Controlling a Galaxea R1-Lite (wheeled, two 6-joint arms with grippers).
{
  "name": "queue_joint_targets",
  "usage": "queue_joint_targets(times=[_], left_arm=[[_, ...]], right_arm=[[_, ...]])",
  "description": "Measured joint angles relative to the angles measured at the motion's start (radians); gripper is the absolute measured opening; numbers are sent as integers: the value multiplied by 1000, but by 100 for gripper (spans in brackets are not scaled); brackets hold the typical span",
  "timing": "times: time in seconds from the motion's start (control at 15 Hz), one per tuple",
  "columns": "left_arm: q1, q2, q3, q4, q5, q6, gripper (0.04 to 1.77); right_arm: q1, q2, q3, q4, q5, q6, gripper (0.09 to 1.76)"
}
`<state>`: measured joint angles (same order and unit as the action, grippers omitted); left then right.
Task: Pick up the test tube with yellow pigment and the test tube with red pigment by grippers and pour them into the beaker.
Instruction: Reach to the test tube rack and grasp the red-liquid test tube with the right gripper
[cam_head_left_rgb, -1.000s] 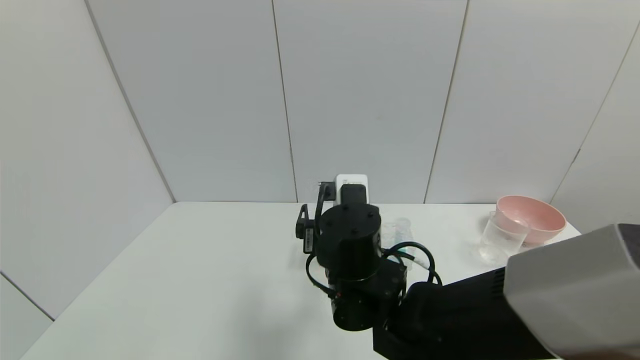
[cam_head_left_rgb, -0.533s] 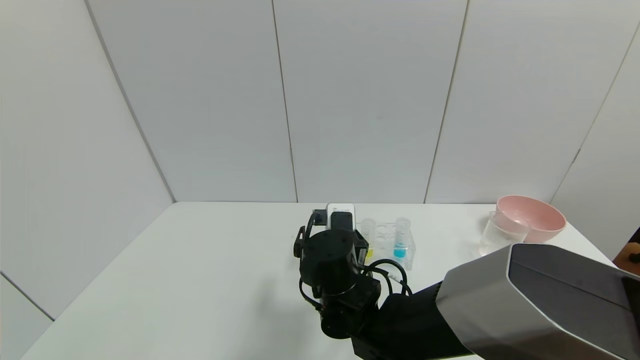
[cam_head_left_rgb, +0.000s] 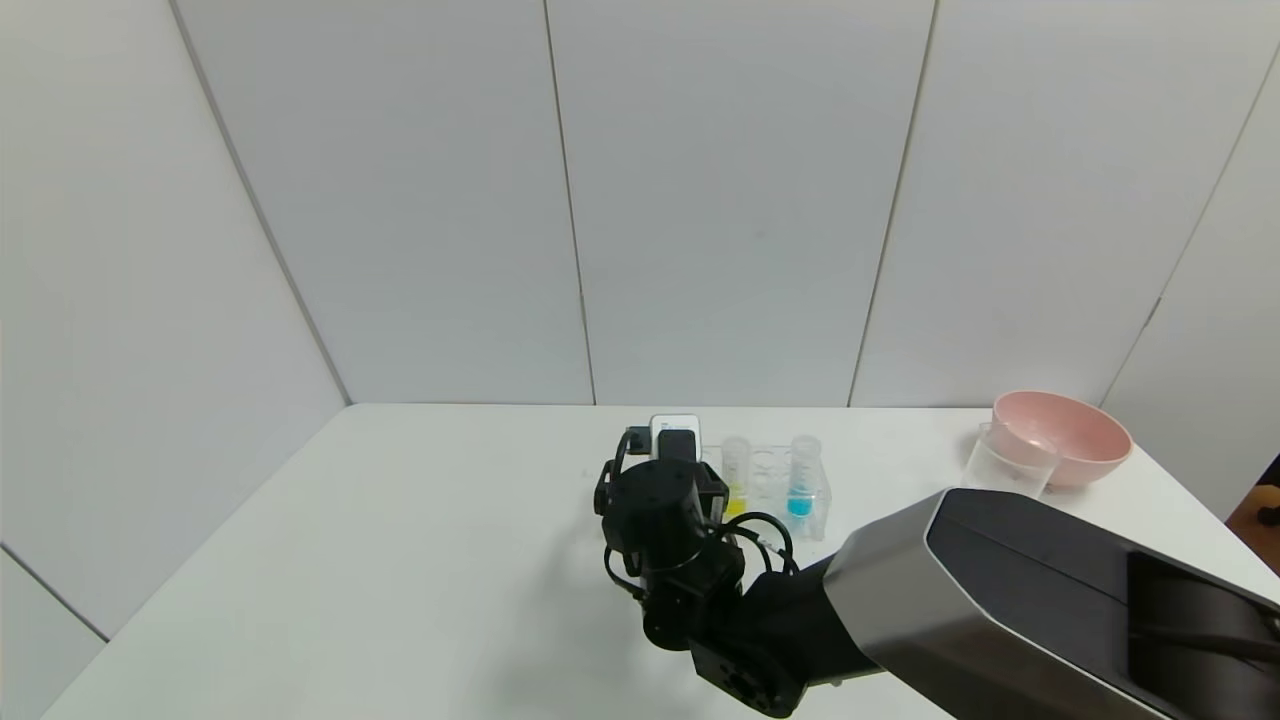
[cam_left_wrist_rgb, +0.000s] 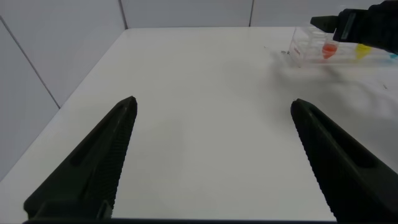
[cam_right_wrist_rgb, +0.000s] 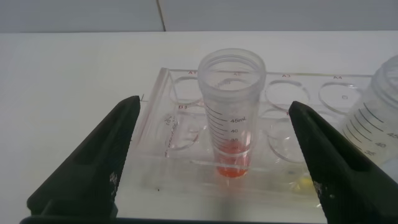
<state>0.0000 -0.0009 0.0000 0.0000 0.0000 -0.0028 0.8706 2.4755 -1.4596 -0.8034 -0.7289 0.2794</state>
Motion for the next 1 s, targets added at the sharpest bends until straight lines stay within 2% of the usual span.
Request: queue_joint_targets(times=[0.47, 0.53, 0.73, 0.93, 1.0], left_arm=[[0, 0, 0, 0, 0, 0, 176], [0, 0, 0, 0, 0, 0, 176], [0, 0, 0, 0, 0, 0, 176], [0, 0, 0, 0, 0, 0, 176], [0, 0, 0, 0, 0, 0, 176]], right_arm=[[-40, 49, -92, 55, 69, -1, 171], [-43, 51, -94, 58, 75, -1, 151], [-49, 58, -99, 71, 74, -2, 108], [-50, 64, -101, 73, 71, -4, 82], [-50, 66, -103, 73, 70, -4, 78]])
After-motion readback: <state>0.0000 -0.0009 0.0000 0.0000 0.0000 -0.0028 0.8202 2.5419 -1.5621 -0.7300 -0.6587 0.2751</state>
